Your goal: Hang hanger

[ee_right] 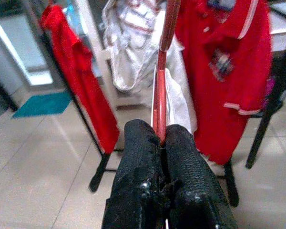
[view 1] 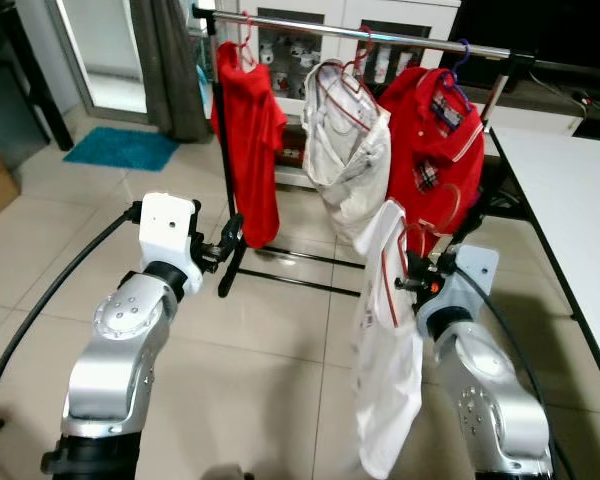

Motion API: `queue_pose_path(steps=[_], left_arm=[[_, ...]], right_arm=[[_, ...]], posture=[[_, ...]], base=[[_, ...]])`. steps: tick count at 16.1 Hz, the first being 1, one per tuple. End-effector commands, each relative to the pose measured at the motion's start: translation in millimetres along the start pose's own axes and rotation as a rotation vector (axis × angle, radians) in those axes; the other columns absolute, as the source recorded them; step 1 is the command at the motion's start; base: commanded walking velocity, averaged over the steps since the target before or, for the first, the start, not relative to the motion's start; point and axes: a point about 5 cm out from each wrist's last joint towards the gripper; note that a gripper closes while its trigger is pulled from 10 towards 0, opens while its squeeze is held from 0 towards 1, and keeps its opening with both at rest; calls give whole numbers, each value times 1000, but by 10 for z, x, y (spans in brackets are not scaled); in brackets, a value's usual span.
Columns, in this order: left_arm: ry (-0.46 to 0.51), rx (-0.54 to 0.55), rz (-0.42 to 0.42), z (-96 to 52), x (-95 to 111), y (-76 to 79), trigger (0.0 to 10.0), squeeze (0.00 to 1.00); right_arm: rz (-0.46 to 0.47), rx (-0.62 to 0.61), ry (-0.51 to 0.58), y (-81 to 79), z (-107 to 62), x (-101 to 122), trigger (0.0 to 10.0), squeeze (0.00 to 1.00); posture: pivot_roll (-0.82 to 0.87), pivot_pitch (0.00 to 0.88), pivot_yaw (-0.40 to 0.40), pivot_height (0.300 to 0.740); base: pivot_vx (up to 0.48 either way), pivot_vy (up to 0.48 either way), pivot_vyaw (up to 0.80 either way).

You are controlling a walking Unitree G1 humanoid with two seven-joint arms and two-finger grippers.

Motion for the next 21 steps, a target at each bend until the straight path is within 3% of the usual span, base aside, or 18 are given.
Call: queue_pose_path(steps=[1, 21], left_arm=[[-10, 10, 4, 22, -2, -10, 10000, 0], [-19, -26, 14, -52, -27, 119, 10000, 0]], right_arm=[[10, 8, 54, -32, 40, 97, 10000, 0], [-19, -8, 120, 33, 133, 256, 10000, 0]], posture=[[81, 15, -20, 740], [80, 47, -37, 740]], base=[[292, 0, 0], [290, 0, 0]])
Point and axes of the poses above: a point about 5 cm out from each wrist's last joint towards the gripper, its own z axis pointing out of the wrist towards the gripper, its own x axis along the axis of the wrist's last joint, y = z × x, and after that the axes turned 7 degrees about z, right-handed
